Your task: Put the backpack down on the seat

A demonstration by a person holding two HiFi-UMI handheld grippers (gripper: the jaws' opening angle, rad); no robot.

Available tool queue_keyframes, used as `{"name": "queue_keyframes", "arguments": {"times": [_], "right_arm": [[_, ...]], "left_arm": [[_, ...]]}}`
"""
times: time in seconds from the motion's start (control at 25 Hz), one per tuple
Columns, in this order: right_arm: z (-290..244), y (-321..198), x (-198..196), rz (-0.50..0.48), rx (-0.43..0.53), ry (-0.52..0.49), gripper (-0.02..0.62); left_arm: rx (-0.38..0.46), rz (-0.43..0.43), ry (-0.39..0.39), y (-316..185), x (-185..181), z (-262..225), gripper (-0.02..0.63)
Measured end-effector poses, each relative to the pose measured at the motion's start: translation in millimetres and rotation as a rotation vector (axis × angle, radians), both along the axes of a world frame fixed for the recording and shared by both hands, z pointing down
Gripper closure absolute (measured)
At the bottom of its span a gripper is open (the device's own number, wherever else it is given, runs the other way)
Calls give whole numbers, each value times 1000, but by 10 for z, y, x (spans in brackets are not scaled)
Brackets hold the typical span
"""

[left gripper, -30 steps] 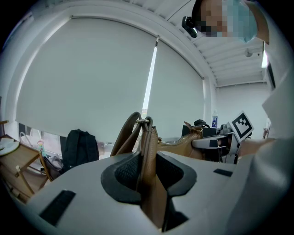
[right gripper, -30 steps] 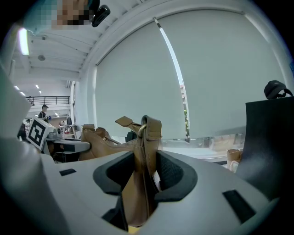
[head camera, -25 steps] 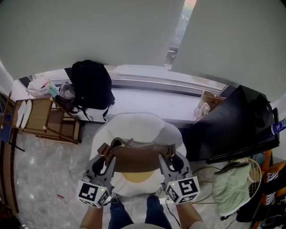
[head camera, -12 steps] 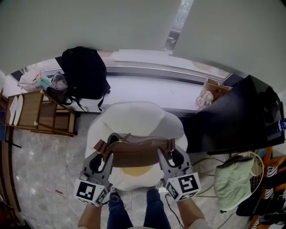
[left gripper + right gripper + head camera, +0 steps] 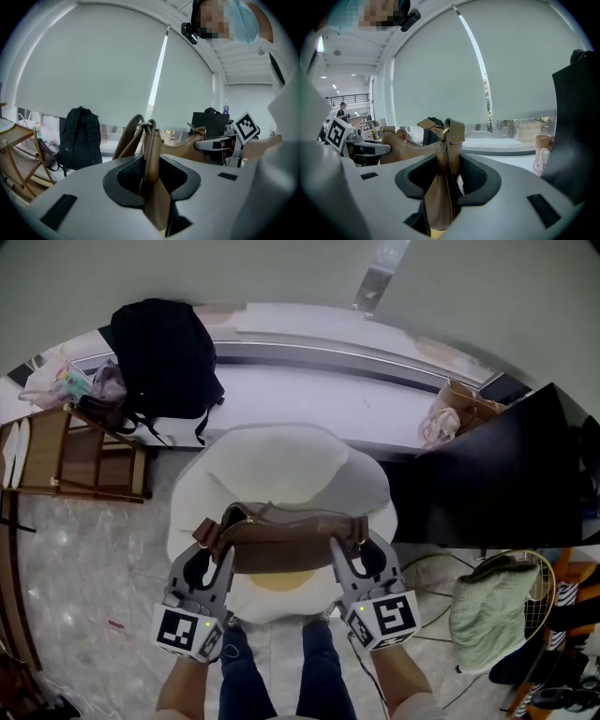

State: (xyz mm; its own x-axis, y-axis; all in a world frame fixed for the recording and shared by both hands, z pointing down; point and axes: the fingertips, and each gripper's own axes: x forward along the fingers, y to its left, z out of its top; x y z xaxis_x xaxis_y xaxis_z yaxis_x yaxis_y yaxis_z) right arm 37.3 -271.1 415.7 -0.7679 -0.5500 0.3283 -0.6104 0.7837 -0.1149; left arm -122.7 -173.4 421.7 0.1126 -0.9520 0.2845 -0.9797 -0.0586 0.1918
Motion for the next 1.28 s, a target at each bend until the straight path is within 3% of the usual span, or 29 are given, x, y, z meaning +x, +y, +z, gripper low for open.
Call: {"name": "queue_keyframes", "arguments": {"times": [0.36,0.6,1.28], "right_arm": [[574,-153,-6,-5,-31,24,427],[872,-183,-249,-1,-54,64,427],[1912,-244,-287,-25,-102,117,428]], "left_arm": [[-38,6,1,-136,11,564,497],[-70,16,32,-167,-236,919,497],[-143,-16,77,-185,-208,1917,497]]}}
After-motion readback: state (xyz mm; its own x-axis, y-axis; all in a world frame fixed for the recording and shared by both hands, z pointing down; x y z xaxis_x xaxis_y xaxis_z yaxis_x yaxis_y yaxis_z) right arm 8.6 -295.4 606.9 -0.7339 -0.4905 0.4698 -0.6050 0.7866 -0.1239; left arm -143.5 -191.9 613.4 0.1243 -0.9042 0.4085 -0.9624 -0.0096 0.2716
